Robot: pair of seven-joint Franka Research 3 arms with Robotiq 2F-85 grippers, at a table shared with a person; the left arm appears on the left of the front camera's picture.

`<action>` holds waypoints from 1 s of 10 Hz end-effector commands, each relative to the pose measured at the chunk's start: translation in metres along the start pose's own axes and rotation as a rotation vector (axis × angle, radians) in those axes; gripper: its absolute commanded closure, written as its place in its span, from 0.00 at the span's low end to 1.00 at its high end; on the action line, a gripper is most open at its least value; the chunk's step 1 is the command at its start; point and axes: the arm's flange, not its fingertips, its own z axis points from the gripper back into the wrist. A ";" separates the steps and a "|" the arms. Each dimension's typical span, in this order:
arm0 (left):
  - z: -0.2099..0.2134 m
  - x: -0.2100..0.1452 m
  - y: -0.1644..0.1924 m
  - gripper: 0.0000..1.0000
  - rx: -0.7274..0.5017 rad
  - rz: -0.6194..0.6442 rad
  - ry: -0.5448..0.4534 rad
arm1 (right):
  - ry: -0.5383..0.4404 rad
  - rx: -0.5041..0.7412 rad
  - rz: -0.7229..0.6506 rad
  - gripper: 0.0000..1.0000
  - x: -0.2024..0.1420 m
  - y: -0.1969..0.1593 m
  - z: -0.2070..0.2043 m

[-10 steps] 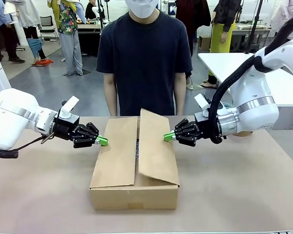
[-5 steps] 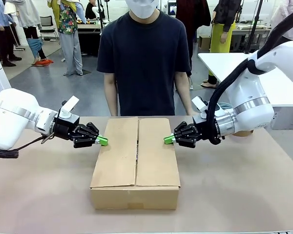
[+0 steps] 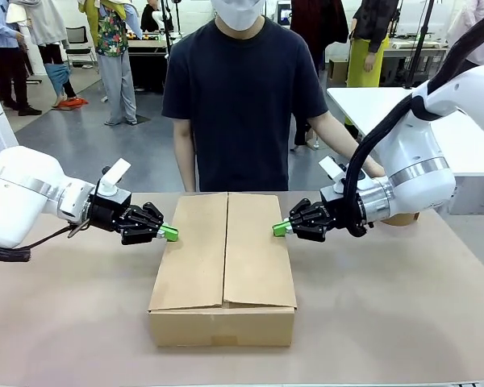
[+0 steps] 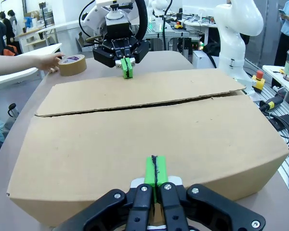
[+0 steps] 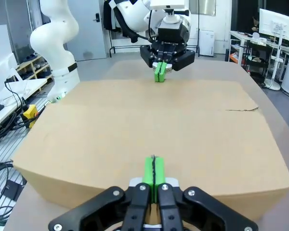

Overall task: Wrap the clocks to prevent damage.
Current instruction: After the human seals the box with tape, release both hands from the side flaps of the Package Box.

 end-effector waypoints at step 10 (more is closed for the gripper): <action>-0.003 -0.003 0.000 1.00 0.010 0.006 0.002 | 0.005 -0.024 -0.008 0.99 -0.004 0.003 -0.006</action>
